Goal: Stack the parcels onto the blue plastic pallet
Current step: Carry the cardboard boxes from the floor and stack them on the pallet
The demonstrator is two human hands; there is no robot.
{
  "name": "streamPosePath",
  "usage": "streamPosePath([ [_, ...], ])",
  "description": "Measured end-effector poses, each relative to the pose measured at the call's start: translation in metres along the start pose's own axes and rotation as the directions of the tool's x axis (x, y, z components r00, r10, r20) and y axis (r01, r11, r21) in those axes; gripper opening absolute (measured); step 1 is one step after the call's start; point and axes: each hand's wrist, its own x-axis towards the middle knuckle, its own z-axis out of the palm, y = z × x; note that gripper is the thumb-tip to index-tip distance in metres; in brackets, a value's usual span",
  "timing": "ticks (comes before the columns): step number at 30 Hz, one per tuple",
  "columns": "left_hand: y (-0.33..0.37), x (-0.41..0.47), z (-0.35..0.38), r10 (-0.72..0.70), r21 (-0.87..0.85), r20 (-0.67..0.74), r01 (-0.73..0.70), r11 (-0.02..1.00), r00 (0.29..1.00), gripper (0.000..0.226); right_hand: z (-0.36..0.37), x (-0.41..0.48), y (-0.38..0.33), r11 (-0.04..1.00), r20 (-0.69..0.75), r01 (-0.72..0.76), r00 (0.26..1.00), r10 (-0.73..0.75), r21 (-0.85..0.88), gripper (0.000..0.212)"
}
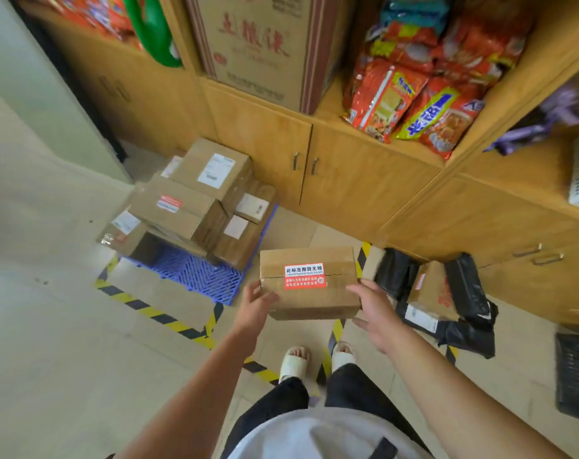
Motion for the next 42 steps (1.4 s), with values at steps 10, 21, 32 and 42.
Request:
streamPosePath([
  [10,0.057,-0.005,-0.068,0.04,-0.157,-0.21,-0.074,0.985,0.977,0.032,0.097,0.034,-0.068,0.98,0.104,0.124,0.989,-0.109,-0.155,0.032],
  [21,0.119,0.03,-0.116,0.015,-0.147,-0.377,-0.075,0.986,0.926,0.027,0.187,0.084,-0.14,0.975,0.313,-0.03,0.944,0.1,-0.222,0.058],
  [32,0.132,0.055,-0.198,0.053,-0.267,-0.359,-0.157,0.951,0.932,0.003,0.293,0.085,-0.169,0.965,0.1,-0.255,0.96,0.26,-0.068,0.085],
  [42,0.169,0.108,-0.297,-0.289,-0.337,0.111,0.31,0.889,0.951,0.051,0.346,0.05,-0.153,0.999,-0.112,-0.031,0.993,0.028,-0.022,0.04],
])
